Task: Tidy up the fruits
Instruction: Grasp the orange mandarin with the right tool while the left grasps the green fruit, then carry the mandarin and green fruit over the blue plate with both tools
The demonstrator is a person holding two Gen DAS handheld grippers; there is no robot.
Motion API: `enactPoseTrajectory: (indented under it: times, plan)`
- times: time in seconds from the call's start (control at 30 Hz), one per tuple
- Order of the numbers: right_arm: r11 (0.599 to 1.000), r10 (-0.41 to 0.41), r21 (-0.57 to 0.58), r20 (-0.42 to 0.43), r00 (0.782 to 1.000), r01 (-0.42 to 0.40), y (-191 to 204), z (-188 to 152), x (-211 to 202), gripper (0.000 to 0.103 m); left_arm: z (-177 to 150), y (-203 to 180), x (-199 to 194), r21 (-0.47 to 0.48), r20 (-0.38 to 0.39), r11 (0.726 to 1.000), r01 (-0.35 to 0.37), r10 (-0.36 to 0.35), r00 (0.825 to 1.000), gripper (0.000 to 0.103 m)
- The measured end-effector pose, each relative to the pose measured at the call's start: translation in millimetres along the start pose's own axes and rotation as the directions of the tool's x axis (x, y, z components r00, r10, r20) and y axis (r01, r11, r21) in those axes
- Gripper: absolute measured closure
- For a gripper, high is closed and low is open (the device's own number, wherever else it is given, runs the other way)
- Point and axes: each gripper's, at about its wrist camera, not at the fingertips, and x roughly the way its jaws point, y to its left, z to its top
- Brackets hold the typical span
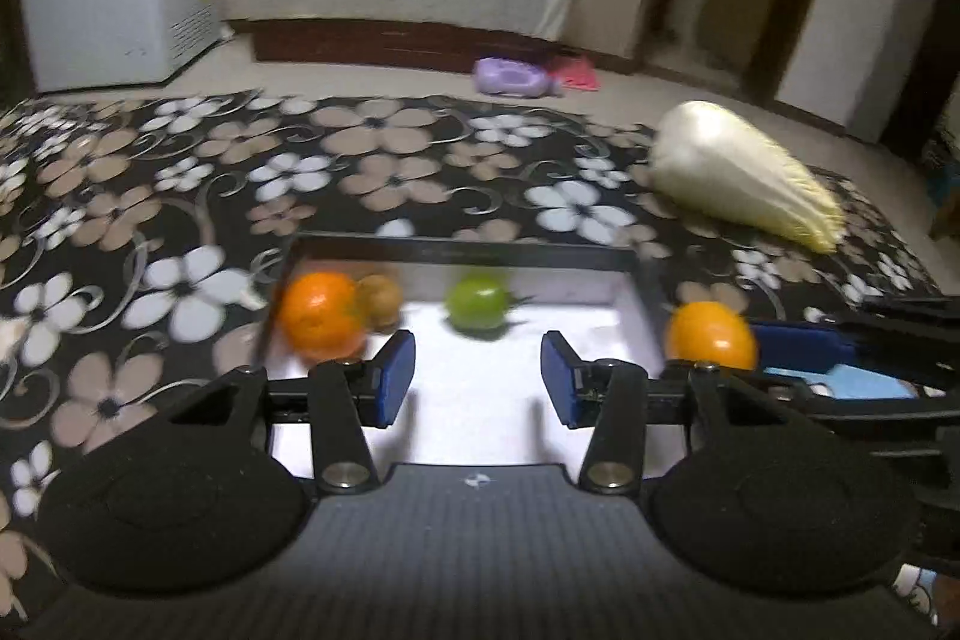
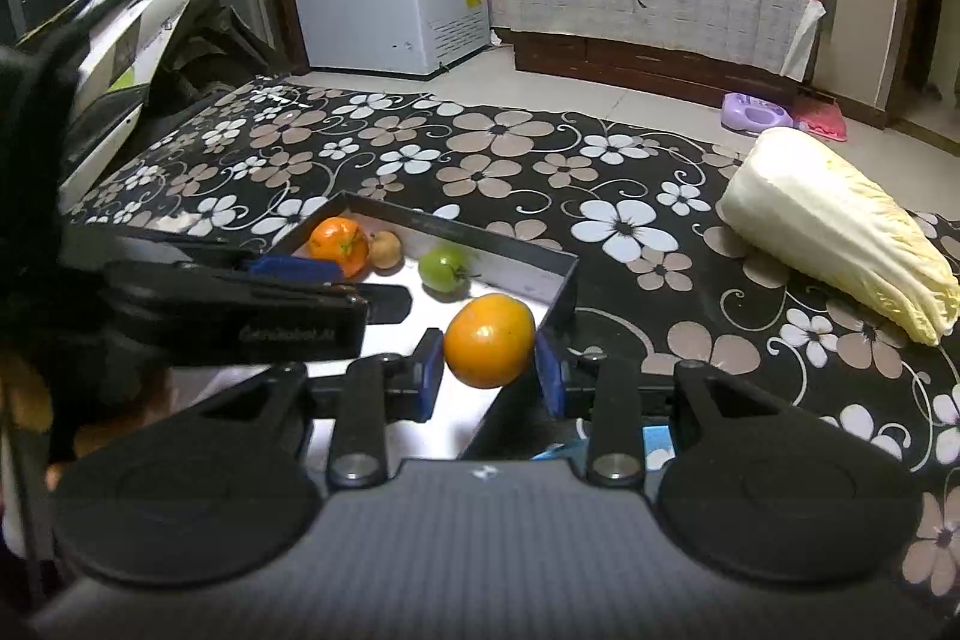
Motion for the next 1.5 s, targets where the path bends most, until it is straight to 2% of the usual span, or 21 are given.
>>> enactPoseTrajectory:
  times: [0.2,0.43,0.7,0.87,1.03,1.5]
  plan:
    - [0.999,-0.034,0.002,0.012,0.999,0.034,-4.6,-1.1,-6.8,0.066,4.3,-6.1,20.7,0.038,-0.017,0.999,-0.007,0.008,1.0,0.051]
    - [0.999,-0.037,0.005,0.017,0.999,0.037,-12.0,-2.7,-11.8,0.066,10.1,-10.5,44.8,0.062,-0.034,0.998,-0.024,0.026,0.999,0.051]
    - [0.999,-0.038,0.004,0.017,0.999,0.038,-13.8,-4.9,-16.0,0.067,10.0,-19.7,58.5,0.088,-0.016,0.992,-0.088,0.09,0.996,0.051]
    - [0.999,-0.041,0.003,0.017,0.999,0.041,-12.7,-7.4,-19.3,0.067,8.8,-24.6,59.5,0.082,-0.001,0.991,-0.104,0.104,0.995,0.055]
    - [0.999,-0.043,0.004,0.02,0.999,0.043,-11.8,-9.2,-22.1,0.067,7.6,-31.8,57.9,0.091,0.0,0.99,-0.104,0.104,0.995,0.066]
    - [0.997,-0.078,0.026,0.045,0.996,0.077,-8.7,-27.9,-58.2,0.067,-6.2,-39.5,22.0,0.106,0.012,0.988,-0.108,0.107,0.994,0.068]
